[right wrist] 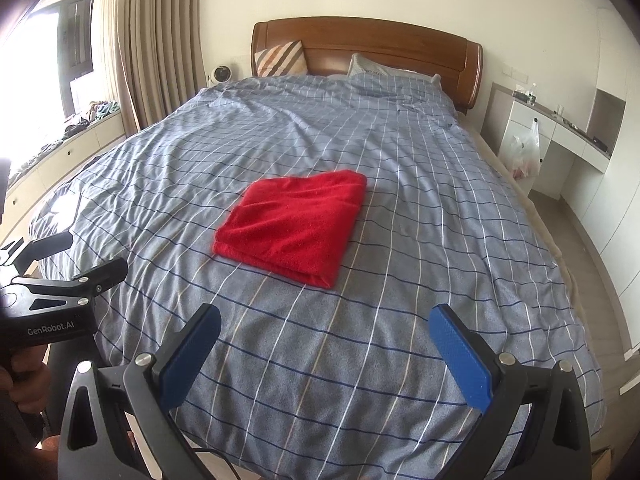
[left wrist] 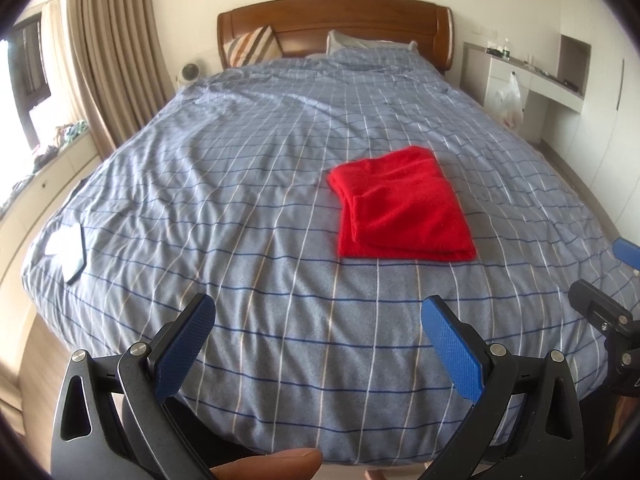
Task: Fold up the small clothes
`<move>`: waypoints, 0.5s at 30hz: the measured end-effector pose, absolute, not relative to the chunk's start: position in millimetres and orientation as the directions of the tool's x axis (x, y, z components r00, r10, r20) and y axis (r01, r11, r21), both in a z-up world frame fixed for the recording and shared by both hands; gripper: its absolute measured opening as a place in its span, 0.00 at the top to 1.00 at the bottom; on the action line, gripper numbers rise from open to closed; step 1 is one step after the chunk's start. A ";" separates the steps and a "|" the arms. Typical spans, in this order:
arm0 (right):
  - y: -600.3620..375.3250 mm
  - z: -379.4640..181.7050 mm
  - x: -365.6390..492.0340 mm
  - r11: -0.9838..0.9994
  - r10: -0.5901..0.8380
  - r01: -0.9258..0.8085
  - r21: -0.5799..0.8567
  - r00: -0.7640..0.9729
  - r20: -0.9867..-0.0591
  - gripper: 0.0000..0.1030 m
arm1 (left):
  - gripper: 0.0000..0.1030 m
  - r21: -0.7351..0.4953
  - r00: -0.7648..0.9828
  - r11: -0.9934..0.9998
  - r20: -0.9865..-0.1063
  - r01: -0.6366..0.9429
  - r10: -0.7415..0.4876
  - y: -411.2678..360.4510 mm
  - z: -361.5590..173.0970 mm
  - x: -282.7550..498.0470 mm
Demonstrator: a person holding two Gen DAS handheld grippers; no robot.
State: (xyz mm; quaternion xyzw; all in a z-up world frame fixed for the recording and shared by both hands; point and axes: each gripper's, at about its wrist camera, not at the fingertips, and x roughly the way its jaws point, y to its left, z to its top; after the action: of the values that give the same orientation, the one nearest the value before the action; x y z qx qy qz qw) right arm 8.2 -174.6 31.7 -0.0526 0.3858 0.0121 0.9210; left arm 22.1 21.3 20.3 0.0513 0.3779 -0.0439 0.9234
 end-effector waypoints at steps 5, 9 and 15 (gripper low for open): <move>-177.9 25.3 9.2 0.996 -0.020 -0.051 -0.075 0.679 -0.734 0.00 | 0.00 0.059 0.711 0.989 -0.701 0.133 -0.053 19.4 22.0 21.5; -174.4 27.1 8.4 0.994 -0.022 -0.060 -0.086 0.681 -0.732 0.01 | 0.00 0.052 0.707 0.990 -0.705 0.130 -0.055 20.2 21.1 22.6; -166.7 32.1 6.8 0.992 -0.002 -0.088 -0.086 0.686 -0.727 0.00 | 0.00 0.053 0.699 0.990 -0.713 0.131 -0.054 19.6 19.9 23.2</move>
State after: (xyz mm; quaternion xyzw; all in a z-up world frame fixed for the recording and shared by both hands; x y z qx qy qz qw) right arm 6.8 -166.7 32.1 -0.0568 0.3955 0.0232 0.9164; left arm 23.2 19.6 19.9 0.0499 0.3847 -0.0505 0.9203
